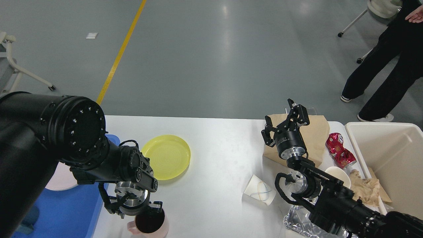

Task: Tidy desktop
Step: 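Lower the left gripper onto the pink mug and close on it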

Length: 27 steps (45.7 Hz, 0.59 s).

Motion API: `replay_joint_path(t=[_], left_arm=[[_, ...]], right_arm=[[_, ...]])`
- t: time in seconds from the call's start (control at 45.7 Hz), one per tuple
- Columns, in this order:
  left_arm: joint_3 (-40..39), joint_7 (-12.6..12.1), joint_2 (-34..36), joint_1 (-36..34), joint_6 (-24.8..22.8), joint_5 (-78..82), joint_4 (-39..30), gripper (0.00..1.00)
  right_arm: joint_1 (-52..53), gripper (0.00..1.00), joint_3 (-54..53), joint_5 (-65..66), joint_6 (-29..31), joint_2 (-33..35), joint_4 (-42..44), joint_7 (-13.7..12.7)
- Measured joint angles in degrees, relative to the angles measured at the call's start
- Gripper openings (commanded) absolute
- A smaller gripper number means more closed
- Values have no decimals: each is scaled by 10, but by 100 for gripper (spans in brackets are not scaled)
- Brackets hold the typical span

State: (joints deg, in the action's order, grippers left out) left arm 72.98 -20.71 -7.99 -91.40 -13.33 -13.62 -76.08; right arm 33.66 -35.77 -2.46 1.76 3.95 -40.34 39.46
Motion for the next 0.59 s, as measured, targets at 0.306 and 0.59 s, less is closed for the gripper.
replay_joint_path(t=[0.306, 0.59], left_arm=[[0, 4, 0, 5, -1, 2, 0, 0], [0, 8, 0, 6, 9, 16, -1, 0]], right_arm=[[0, 100, 0, 0, 0, 0, 0, 0], [0, 100, 0, 0, 0, 0, 0, 0]])
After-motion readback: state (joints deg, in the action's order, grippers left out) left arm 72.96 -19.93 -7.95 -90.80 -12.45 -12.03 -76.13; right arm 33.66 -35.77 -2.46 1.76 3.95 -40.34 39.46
